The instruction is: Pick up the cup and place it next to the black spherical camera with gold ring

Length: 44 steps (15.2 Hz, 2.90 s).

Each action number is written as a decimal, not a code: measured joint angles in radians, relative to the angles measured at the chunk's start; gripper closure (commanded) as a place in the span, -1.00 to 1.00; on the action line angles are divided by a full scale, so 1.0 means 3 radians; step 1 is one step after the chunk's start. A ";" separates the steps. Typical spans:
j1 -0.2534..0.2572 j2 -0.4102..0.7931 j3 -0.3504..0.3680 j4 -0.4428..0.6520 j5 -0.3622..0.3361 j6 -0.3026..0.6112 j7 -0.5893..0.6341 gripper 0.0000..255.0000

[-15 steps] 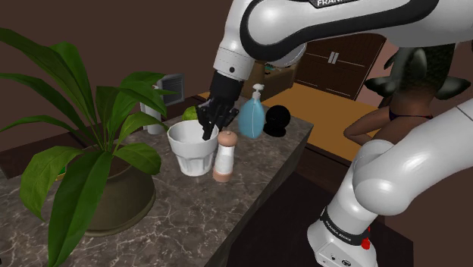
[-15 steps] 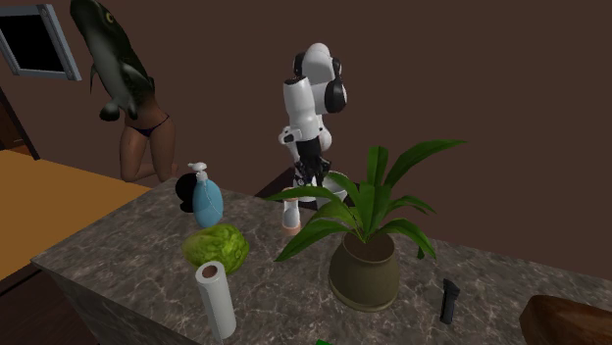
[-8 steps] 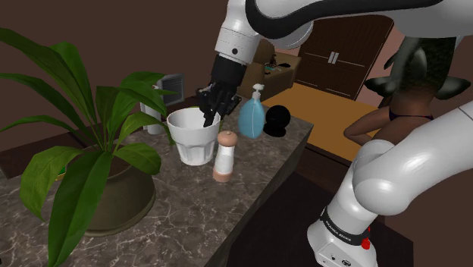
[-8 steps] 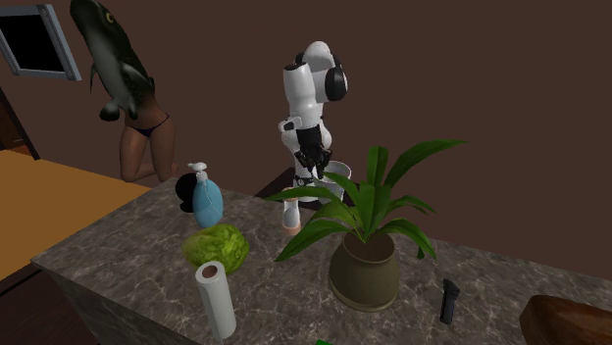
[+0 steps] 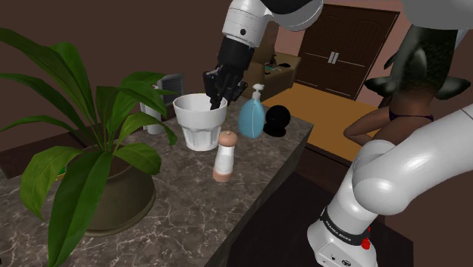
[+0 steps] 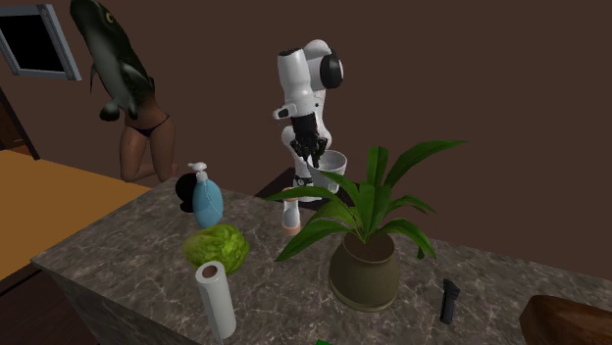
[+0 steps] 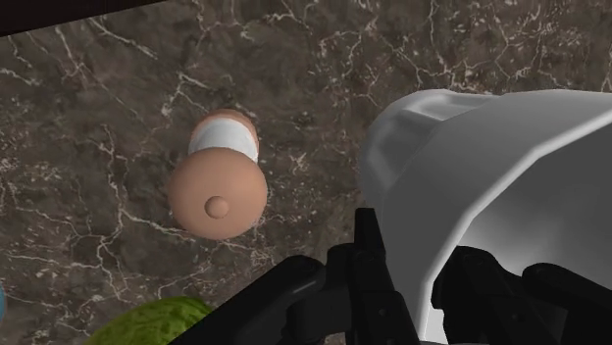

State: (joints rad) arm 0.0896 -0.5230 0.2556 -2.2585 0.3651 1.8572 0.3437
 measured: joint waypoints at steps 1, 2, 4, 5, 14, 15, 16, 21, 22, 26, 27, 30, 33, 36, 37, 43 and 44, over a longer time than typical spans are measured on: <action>-0.0021 -0.0018 -0.0055 -0.0035 -0.0015 -0.0004 -0.0070 1.00; -0.0050 -0.0022 -0.0122 -0.0023 -0.0044 -0.0043 -0.0143 1.00; -0.0093 -0.0079 -0.0238 -0.0085 -0.0081 -0.0081 -0.0282 1.00; -0.0128 -0.0069 -0.0316 -0.0076 -0.0115 -0.0109 -0.0372 1.00; -0.0394 -0.0064 -0.0919 -0.0060 -0.0394 -0.0316 -0.1079 1.00; -0.0427 -0.0032 -0.0994 -0.0015 -0.0430 -0.0350 -0.1166 1.00; -0.0451 -0.0003 -0.1048 0.0005 -0.0455 -0.0357 -0.1235 1.00; -0.0585 0.0190 -0.1364 0.0165 -0.0589 -0.0413 -0.1631 1.00; -0.0601 0.0262 -0.1417 0.0272 -0.0605 -0.0463 -0.1689 1.00; -0.0707 0.0443 -0.1676 0.0459 -0.0686 -0.0540 -0.2024 1.00; -0.0727 0.0507 -0.1735 0.0545 -0.0696 -0.0579 -0.2099 1.00; -0.0787 0.0745 -0.1918 0.0791 -0.0707 -0.0641 -0.2346 1.00; -0.0858 0.0995 -0.2108 0.1043 -0.0693 -0.0706 -0.2616 1.00; -0.0927 0.1291 -0.2272 0.1375 -0.0632 -0.0813 -0.2864 1.00; -0.0961 0.1373 -0.2330 0.1481 -0.0615 -0.0863 -0.2954 1.00; -0.1207 0.2078 -0.2603 0.2247 -0.0359 -0.1119 -0.3463 1.00; -0.1269 0.2224 -0.2637 0.2413 -0.0296 -0.1179 -0.3545 1.00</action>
State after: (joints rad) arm -0.2912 0.1443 -0.5355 -1.5345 0.2764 1.5035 -0.7198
